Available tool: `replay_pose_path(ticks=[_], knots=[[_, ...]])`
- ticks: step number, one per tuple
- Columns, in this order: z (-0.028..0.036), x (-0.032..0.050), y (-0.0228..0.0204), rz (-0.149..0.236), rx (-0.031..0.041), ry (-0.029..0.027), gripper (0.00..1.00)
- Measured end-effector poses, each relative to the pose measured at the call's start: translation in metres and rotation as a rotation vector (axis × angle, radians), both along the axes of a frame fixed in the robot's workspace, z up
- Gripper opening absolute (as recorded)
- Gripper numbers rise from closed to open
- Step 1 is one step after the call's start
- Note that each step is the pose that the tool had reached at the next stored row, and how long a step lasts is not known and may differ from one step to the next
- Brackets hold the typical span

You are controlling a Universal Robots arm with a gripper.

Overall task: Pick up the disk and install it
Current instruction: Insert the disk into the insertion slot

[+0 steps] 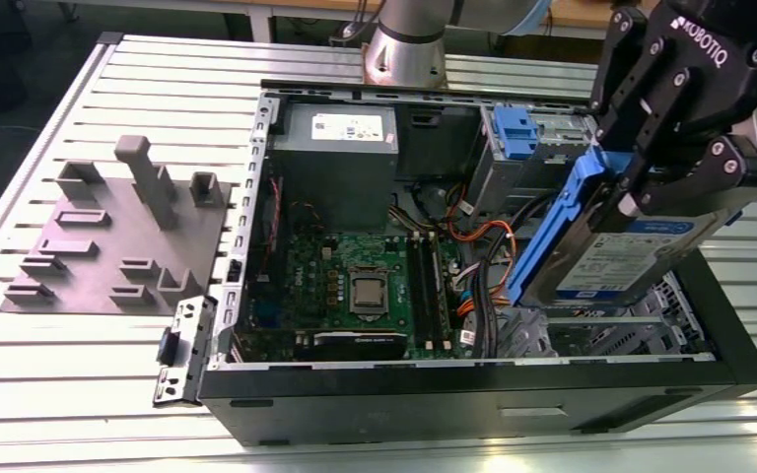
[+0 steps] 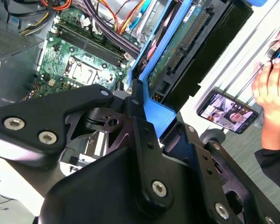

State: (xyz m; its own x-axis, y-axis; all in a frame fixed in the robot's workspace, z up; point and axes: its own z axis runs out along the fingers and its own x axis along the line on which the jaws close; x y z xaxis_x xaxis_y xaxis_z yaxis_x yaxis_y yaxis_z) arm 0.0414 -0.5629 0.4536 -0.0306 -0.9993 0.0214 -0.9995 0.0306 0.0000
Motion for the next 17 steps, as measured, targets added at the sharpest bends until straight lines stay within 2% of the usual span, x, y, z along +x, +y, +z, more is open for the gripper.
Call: replay_pose_path(ticks=[3, 11, 17], knots=[[-0.0003, 0.0079, 0.0000, 0.000, -0.0002, 0.0000, 0.36], [-0.0021, 0.0228, 0.0000, 0.000, -0.0003, 0.0001, 0.36], [-0.0061, 0.0291, 0.0000, 0.004, -0.0002, 0.0001, 0.36]])
